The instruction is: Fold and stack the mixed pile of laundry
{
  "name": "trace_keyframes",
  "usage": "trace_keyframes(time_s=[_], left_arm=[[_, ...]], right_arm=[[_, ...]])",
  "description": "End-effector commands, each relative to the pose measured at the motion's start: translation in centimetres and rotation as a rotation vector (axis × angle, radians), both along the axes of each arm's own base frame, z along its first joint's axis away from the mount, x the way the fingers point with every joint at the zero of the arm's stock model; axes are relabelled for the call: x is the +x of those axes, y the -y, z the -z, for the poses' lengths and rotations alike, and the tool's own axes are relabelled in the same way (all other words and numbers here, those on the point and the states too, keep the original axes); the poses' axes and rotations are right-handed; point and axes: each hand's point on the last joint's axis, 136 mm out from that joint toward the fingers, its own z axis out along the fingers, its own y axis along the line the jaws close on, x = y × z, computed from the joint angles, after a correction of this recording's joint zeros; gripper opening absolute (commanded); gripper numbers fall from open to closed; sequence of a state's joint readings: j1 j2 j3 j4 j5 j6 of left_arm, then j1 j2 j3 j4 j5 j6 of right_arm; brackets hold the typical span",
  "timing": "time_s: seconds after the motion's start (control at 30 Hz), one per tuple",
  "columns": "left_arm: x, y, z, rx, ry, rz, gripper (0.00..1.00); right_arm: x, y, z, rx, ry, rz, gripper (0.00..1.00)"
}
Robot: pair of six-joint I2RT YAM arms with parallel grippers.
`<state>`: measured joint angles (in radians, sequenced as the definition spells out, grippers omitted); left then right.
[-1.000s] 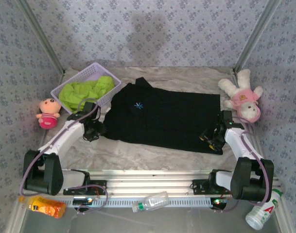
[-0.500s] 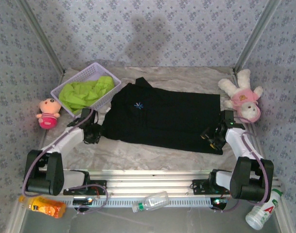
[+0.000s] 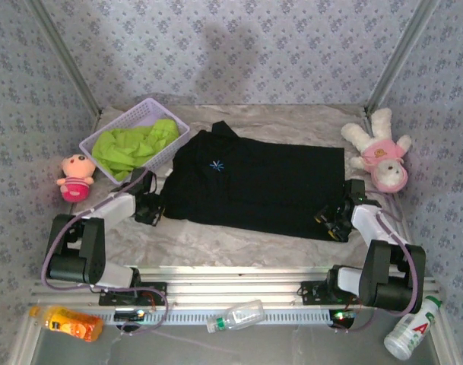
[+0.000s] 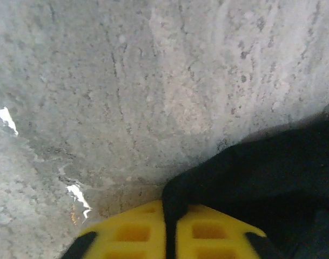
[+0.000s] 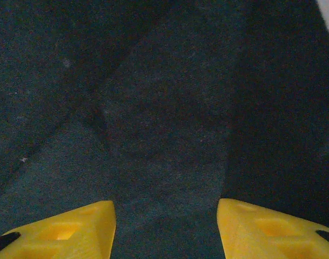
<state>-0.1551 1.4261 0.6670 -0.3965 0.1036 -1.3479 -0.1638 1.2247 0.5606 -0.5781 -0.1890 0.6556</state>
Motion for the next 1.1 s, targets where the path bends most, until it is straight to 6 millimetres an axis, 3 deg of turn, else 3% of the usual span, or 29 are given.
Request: trace_keyframes(time_s=[0.0, 0.4, 0.7, 0.8, 0.87, 1.0, 1.07], left_arm=[[1.7, -0.4, -0.4, 0.024, 0.021, 0.004, 0.00], [-1.2, -3.6, -1.3, 0.080, -0.021, 0.117, 0.00], [-2.5, -4.1, -0.8, 0.080, -0.067, 0.118, 0.04], [-2.6, -3.8, -2.1, 0.062, -0.030, 0.110, 0.27], [-2.1, -3.4, -3.6, 0.057, 0.034, 0.116, 0.35], [0.0, -2.4, -7.3, 0.090, 0.183, 0.188, 0.36], [1.3, -1.4, -8.8, 0.108, 0.230, 0.254, 0.30]], right_arm=[[-1.0, 1.0, 1.0, -0.038, -0.053, 0.035, 0.53], [-1.2, 2.5, 1.9, -0.076, -0.122, 0.051, 0.51], [-0.9, 2.8, 0.5, -0.078, -0.127, 0.057, 0.51], [-0.2, 2.9, -1.2, -0.092, -0.067, 0.055, 0.51], [0.0, 2.6, -2.4, -0.086, -0.022, 0.062, 0.51], [0.9, 1.6, -4.5, -0.056, 0.062, 0.059, 0.51], [1.5, 0.7, -5.2, -0.032, 0.091, 0.030, 0.51]])
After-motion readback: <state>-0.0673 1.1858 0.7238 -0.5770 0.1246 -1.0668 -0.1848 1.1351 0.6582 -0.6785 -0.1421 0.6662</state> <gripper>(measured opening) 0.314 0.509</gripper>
